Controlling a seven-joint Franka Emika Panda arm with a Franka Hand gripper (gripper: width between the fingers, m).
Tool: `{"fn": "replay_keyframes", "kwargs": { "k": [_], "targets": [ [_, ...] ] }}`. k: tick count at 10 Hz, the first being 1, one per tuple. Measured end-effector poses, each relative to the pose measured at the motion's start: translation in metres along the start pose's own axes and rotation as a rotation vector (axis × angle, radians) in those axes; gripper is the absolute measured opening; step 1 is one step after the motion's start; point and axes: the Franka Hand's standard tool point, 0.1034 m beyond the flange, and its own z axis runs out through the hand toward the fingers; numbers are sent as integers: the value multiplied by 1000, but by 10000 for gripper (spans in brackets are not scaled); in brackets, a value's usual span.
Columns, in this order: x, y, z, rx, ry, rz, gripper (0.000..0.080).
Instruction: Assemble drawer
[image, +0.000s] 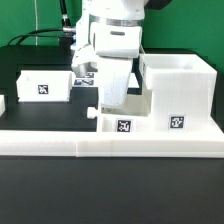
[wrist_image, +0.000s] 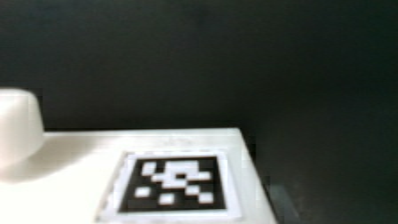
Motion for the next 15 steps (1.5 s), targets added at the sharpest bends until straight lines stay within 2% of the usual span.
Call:
{"fn": "replay_keyframes", "kwargs": {
  "k": [6,7,11,13,15],
  "targets": [
    [1,2,2,-6,2,2,42],
    [1,3,3,-26,7,3,42],
    [5,4,3,-26,6,-5,42],
    [5,5,4,-14,2,-3,42],
    [4,5,4,-15,3,0,42]
  ]
}}
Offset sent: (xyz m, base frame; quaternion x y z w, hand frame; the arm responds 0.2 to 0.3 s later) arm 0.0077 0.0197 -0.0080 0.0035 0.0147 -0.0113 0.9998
